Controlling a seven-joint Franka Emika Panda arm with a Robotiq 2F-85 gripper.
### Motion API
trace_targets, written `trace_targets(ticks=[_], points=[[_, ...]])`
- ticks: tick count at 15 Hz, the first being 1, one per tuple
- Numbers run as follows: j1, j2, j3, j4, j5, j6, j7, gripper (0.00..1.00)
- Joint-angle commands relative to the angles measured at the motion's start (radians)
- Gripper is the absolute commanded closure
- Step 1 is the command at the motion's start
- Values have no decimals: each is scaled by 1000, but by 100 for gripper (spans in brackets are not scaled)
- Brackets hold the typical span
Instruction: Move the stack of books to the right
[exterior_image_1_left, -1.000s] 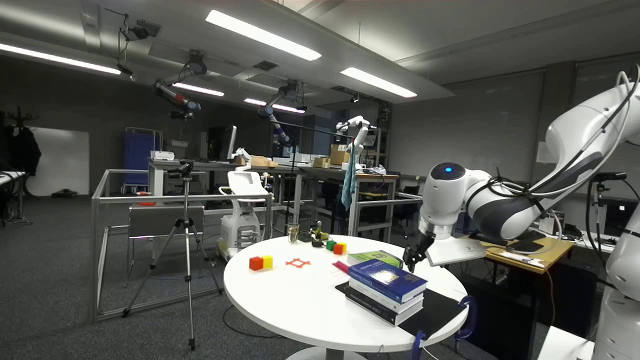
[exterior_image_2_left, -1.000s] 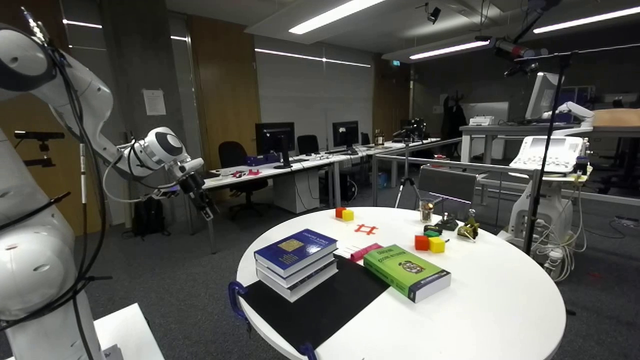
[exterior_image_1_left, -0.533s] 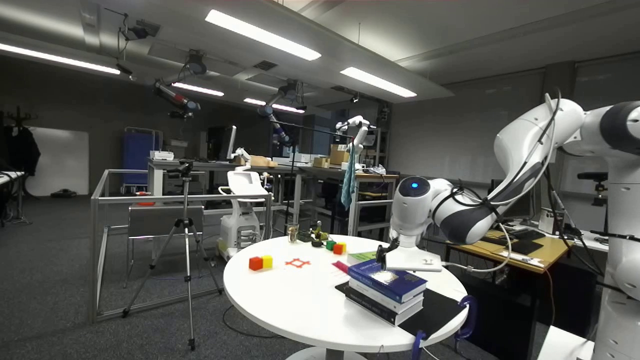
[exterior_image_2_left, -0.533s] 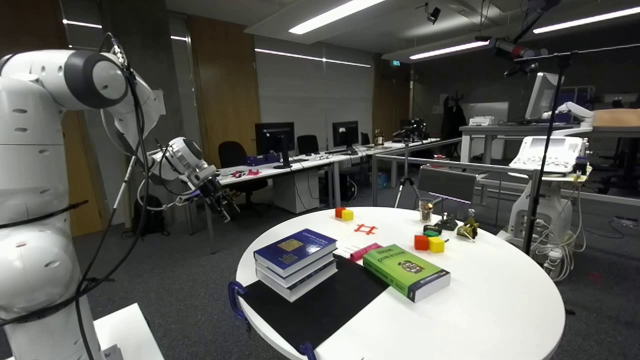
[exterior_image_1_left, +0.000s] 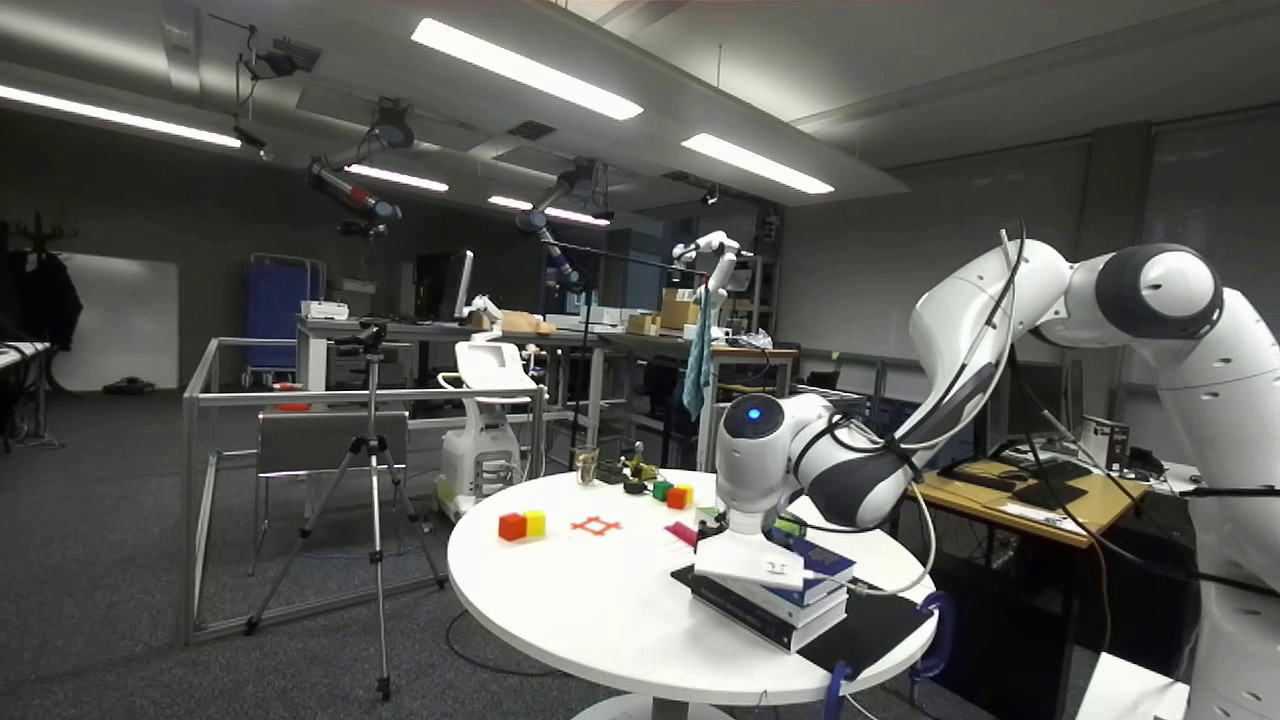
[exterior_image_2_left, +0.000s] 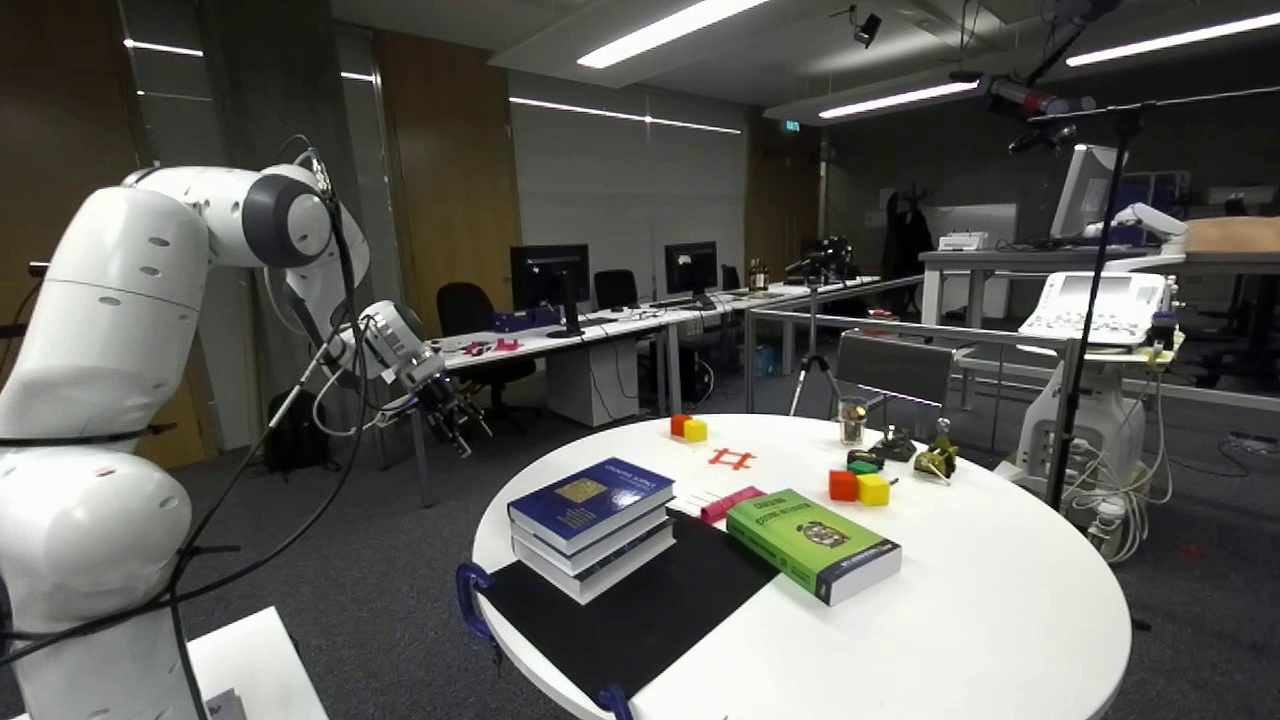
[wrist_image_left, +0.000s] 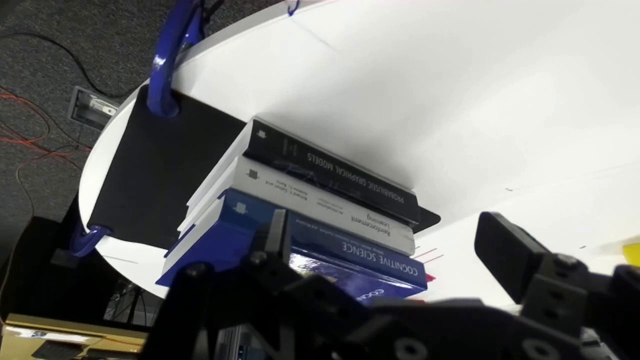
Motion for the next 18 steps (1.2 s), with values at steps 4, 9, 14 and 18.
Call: trace_targets(ticks=[4, 9, 14, 18], points=[[146, 152, -124, 233, -28, -56, 100, 0], [166, 251, -188, 382, -10, -85, 125, 0], [178, 345, -239, 520, -2, -138, 140, 0], [177, 394, -239, 594, 33, -183, 168, 0]])
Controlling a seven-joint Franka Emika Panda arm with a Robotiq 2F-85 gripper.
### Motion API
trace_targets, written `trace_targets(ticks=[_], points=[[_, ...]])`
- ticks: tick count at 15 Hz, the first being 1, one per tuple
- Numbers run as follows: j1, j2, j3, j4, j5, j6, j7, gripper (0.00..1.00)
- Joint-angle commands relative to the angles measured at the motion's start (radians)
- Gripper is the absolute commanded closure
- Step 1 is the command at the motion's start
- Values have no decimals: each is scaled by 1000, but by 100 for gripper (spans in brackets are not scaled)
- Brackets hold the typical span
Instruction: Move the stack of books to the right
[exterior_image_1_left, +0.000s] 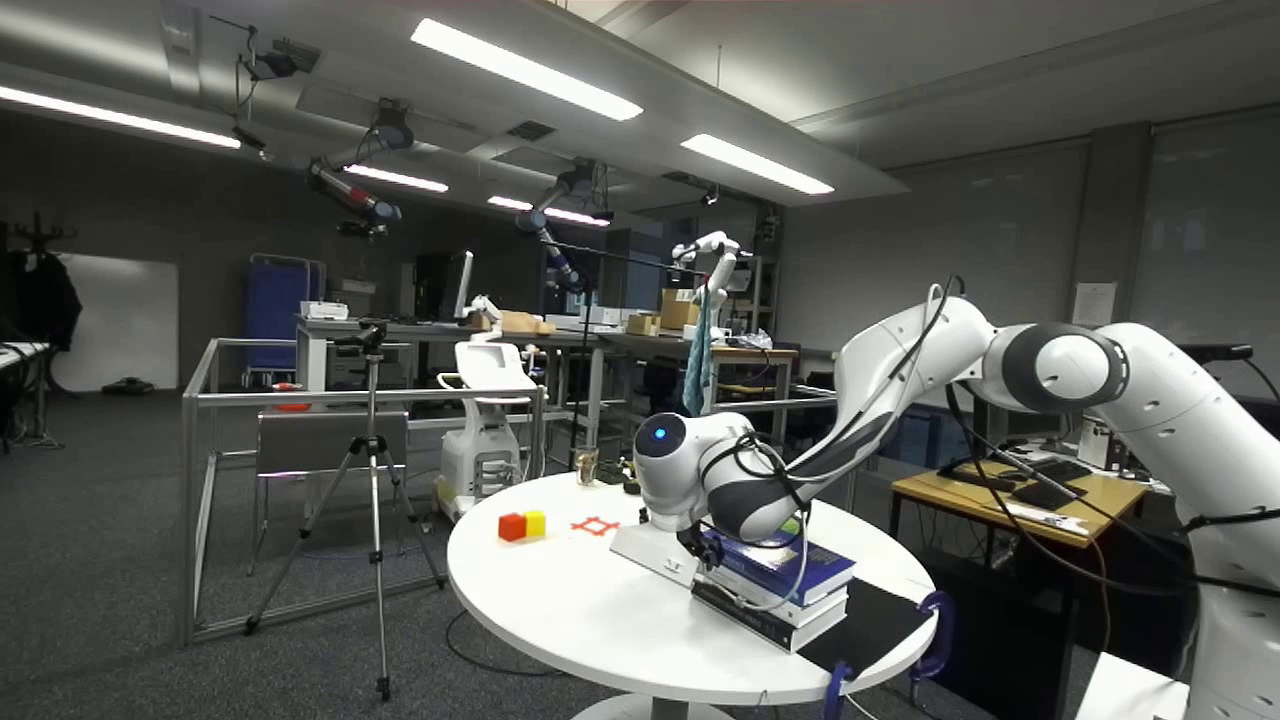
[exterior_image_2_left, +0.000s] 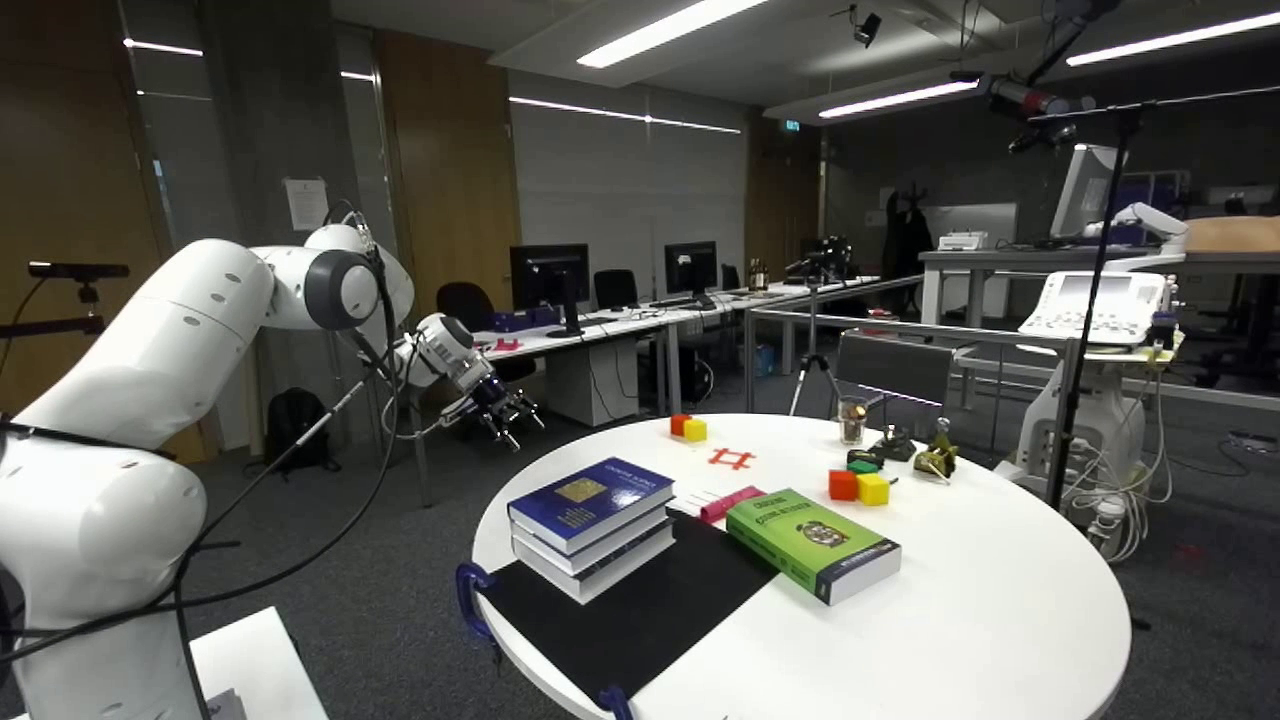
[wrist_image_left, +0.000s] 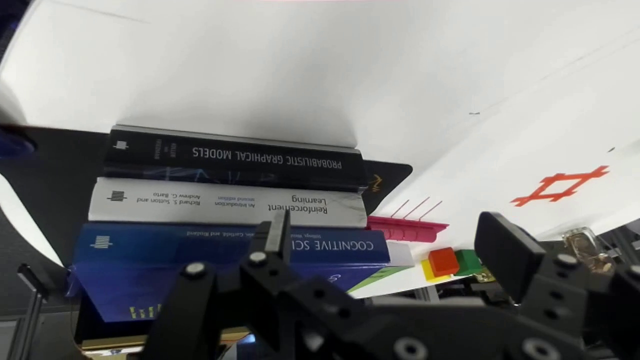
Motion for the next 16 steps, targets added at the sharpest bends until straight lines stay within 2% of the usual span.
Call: trace_targets(ticks=[1, 3, 4, 16], points=[[27, 48, -15, 90, 37, -65, 35, 0], [26, 49, -4, 96, 59, -64, 25, 0], [22, 40, -15, 59, 39, -22, 19, 0], [31, 49, -16, 73, 53, -22, 19, 0]])
